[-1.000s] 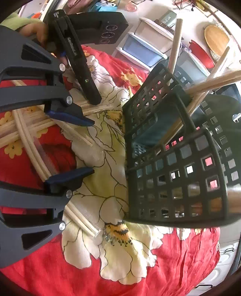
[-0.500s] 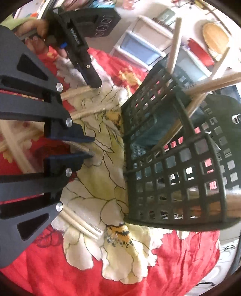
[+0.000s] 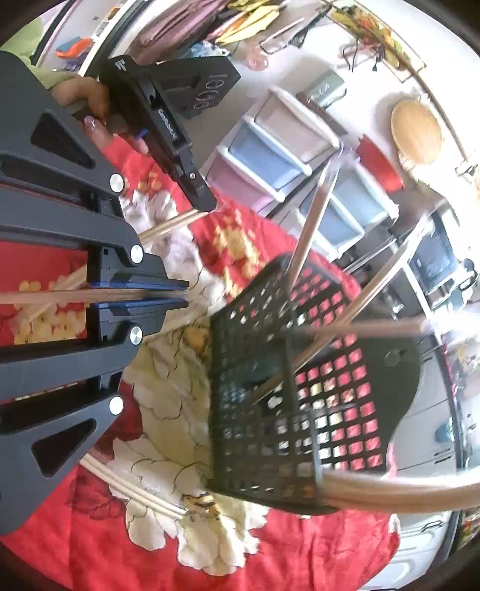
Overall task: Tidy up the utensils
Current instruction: 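Lower the right gripper onto a chopstick pair and close it while the left gripper closes on another, then lift the held chopsticks with both grippers and carry them above the green basket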
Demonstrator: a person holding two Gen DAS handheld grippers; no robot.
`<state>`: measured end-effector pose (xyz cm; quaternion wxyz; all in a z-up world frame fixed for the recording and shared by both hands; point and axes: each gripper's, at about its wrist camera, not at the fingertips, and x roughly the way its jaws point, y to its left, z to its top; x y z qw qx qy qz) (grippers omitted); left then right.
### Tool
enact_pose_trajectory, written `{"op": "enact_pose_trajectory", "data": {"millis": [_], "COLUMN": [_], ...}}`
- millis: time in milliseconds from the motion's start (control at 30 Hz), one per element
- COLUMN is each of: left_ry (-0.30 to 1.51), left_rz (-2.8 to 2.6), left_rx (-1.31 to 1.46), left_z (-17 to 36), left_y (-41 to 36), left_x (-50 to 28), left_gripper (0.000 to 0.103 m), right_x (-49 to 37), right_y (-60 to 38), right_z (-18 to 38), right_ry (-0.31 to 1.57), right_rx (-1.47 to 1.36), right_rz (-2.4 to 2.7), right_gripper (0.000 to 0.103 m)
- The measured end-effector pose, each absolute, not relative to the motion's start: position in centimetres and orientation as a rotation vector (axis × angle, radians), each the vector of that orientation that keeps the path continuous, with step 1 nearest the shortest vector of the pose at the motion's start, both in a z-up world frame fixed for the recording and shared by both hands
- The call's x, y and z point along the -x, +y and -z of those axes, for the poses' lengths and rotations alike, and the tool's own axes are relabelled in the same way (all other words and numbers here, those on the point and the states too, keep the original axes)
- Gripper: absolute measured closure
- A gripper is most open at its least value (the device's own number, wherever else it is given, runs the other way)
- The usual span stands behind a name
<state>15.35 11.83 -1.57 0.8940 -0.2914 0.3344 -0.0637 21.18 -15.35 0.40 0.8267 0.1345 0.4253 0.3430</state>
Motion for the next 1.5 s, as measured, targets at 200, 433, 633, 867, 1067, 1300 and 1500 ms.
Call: {"op": "enact_pose_trajectory", "data": {"millis": [200, 433, 633, 867, 1067, 1300, 1500], "left_ry": [0.611, 0.554, 0.523, 0.493, 0.451, 0.369, 0.311], "left_rz": [0.141, 0.183, 0.214, 0.247, 0.294, 0.348, 0.372], "left_rx": [0.533, 0.515, 0.495, 0.477, 0.456, 0.413, 0.379], "left_z": [-1.9, -4.3, -5.8, -7.3, -9.3, -12.6, -14.9], "left_y": [11.1, 10.0, 9.0, 7.9, 6.5, 4.1, 2.2], "left_x": [-14.0, -13.0, -12.7, -12.8, -13.2, -14.1, -15.1], "left_gripper": [0.099, 0.1, 0.101, 0.101, 0.101, 0.101, 0.101], "right_x": [-20.2, -18.9, -18.4, -17.9, -17.9, -17.9, -18.2], "right_y": [-15.5, -17.4, -18.5, -20.5, -21.9, -23.9, -25.2], "right_z": [-2.8, -5.7, -7.2, -9.1, -10.6, -13.1, -14.8], "right_ry": [0.838, 0.723, 0.65, 0.551, 0.478, 0.383, 0.318], "right_rx": [-0.29, -0.278, -0.28, -0.275, -0.274, -0.279, -0.28], "right_rz": [-0.756, -0.728, -0.701, -0.653, -0.626, -0.579, -0.548], "right_gripper": [0.098, 0.098, 0.098, 0.098, 0.098, 0.098, 0.098]}}
